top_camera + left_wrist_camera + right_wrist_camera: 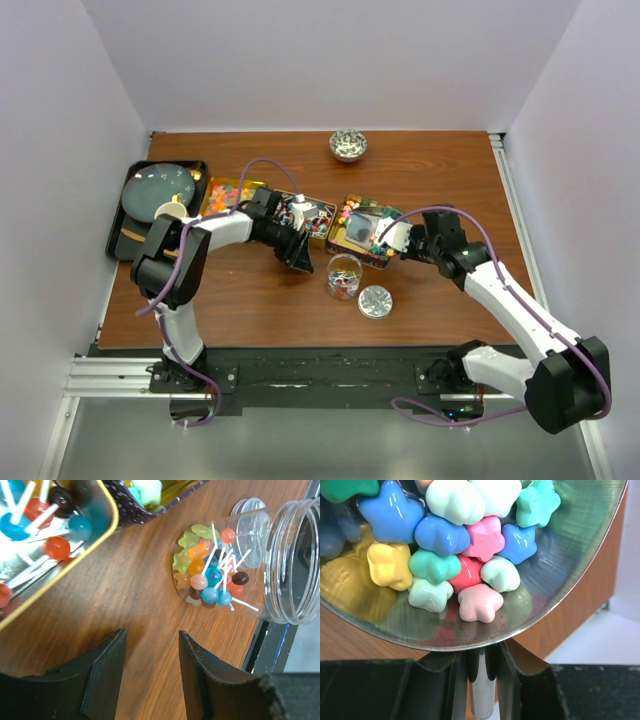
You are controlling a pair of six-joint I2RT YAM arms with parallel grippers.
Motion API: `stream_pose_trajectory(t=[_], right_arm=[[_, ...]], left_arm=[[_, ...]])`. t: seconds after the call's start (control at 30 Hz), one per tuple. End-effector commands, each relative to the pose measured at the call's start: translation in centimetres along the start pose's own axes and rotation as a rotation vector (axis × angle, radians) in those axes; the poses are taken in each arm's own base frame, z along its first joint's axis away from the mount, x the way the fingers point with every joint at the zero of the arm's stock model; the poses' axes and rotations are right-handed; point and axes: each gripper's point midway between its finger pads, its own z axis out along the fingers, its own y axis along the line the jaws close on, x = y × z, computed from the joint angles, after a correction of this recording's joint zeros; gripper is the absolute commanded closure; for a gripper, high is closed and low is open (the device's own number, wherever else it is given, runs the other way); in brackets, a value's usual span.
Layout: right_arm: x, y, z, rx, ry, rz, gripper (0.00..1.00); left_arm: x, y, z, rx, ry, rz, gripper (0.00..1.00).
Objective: Pack the candies
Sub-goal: Place the fake candies in the packing bottle.
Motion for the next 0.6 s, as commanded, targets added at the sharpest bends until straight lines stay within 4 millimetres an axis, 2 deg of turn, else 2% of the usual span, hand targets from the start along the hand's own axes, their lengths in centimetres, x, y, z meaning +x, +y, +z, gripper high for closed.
stream_pose_trajectory(t=[0.0, 0.23, 0.57], right_arm=[[-1.8, -4.1, -2.4, 0.083, -0.01, -0.182, 1.0], [-1.9, -5.2, -2.6, 0.083, 0.033, -0.396, 1.0], [-2.6, -6.4, -2.7, 0.075, 0.076, -0.515, 1.0]], left_arm=[[-2.2, -0.1, -1.2, -0.016, -0.072, 0.027, 0.49], [-3.0, 0.3, -1.3, -0.015, -0.092, 0.019, 0.49], [-2.9, 0.5, -1.0, -0.011, -0.093, 0.011, 0.49]])
